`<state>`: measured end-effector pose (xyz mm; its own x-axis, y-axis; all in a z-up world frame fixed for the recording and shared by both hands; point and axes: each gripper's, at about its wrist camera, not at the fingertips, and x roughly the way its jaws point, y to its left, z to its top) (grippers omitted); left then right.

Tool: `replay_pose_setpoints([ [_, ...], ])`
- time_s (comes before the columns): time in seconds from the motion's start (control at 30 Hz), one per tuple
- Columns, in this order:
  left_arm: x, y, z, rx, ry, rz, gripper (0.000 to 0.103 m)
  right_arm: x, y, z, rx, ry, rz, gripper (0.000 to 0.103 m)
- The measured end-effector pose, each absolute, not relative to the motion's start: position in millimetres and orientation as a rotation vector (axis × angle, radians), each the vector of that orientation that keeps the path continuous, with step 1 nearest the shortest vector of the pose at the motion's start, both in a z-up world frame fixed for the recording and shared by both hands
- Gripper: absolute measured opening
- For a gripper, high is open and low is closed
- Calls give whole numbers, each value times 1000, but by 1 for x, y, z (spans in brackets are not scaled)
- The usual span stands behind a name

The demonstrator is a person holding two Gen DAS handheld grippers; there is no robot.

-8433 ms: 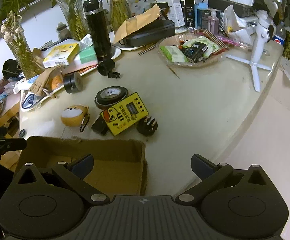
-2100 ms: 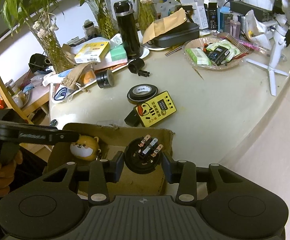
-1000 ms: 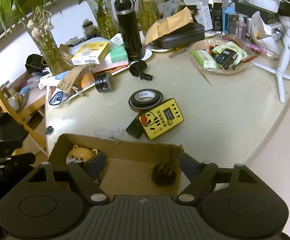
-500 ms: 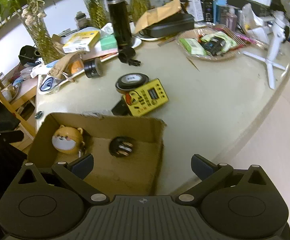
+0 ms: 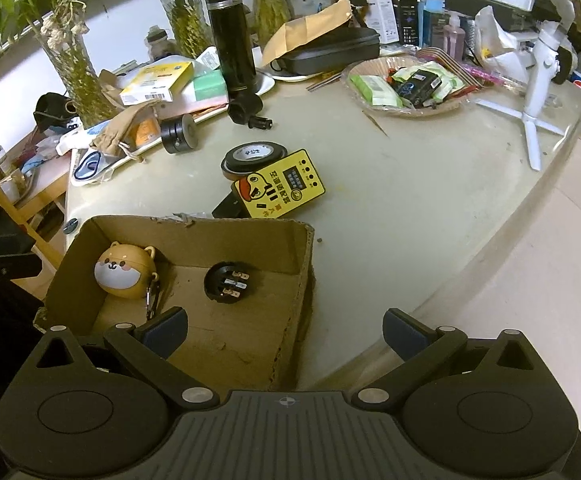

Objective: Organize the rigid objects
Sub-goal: 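Move the right tool toward the yellow duck-printed device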

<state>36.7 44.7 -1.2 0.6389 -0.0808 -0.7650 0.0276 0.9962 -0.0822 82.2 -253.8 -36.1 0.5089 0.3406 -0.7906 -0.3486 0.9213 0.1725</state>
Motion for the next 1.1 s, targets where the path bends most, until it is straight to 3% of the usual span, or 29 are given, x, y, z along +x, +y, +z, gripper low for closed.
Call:
replay_pose_setpoints([
  [1.1,40,36,-3,-41,891,-84,79,116,-235,-31,-80,906,466,103],
])
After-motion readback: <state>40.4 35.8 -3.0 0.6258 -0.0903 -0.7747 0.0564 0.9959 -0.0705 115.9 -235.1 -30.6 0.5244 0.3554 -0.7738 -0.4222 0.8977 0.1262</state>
